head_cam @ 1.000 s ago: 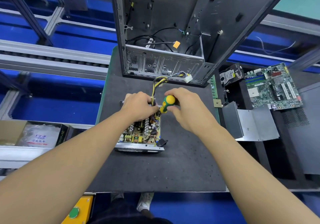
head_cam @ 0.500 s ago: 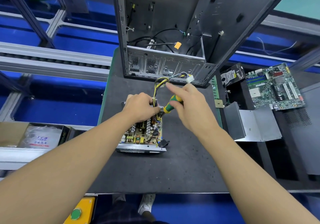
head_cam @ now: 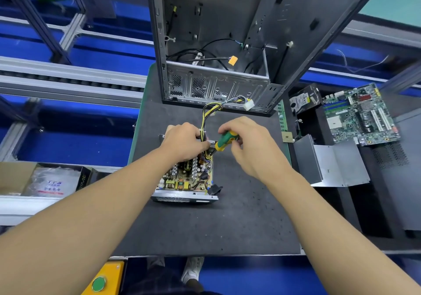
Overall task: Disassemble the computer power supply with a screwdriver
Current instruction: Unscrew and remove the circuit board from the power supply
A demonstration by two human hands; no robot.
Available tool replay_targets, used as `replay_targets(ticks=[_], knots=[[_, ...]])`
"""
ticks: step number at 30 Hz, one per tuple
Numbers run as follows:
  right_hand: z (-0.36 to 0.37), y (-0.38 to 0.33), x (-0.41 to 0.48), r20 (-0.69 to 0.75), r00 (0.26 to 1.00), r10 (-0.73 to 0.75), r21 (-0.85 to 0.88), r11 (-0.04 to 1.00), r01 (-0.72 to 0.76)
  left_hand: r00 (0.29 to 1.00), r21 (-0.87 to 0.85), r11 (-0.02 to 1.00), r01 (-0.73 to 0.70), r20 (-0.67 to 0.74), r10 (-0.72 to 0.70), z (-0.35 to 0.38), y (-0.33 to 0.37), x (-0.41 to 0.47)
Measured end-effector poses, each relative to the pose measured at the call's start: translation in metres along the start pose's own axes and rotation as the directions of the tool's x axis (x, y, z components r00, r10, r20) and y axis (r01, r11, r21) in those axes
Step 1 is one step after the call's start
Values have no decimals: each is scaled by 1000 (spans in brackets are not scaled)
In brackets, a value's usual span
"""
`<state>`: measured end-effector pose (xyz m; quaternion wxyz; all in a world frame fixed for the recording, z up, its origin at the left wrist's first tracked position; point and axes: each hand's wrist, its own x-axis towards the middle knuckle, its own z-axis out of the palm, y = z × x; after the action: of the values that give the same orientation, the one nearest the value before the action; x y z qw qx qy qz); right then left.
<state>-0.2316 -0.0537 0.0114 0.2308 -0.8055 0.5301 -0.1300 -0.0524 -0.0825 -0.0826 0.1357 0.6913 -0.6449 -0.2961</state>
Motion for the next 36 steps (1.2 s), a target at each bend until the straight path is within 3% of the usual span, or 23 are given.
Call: replay_targets(ticks=[5, 9, 15, 24, 28, 32, 36], knots=[[8, -3, 8, -24, 997, 73, -5, 997, -73, 1000, 0, 1000, -4, 2, 4, 1, -2, 1], [7, -4, 12, -76, 997, 0, -107, 994, -8, 1000, -6, 1000, -2, -20, 2, 2, -1, 1], [-1, -6, 15, 96, 995, -1, -19, 1000, 3, 1000, -5, 1000, 6, -12, -6, 2, 0, 1], [-11, -4, 17, 203, 971, 126, -172, 981, -91, 1000, -25, 1000, 1, -24, -1, 2, -1, 0], [-6, -9, 15, 255, 950, 177, -96, 983, -158, 1000, -21, 1000, -7, -25, 6, 3, -2, 1], [6, -11, 16, 178, 970, 163, -10, 986, -164, 999, -25, 1000, -8, -40, 7, 5, -4, 0], [4, -7, 22, 121, 989, 81, -105, 992, -68, 1000, -9, 1000, -2, -27, 1, 5, -3, 1]])
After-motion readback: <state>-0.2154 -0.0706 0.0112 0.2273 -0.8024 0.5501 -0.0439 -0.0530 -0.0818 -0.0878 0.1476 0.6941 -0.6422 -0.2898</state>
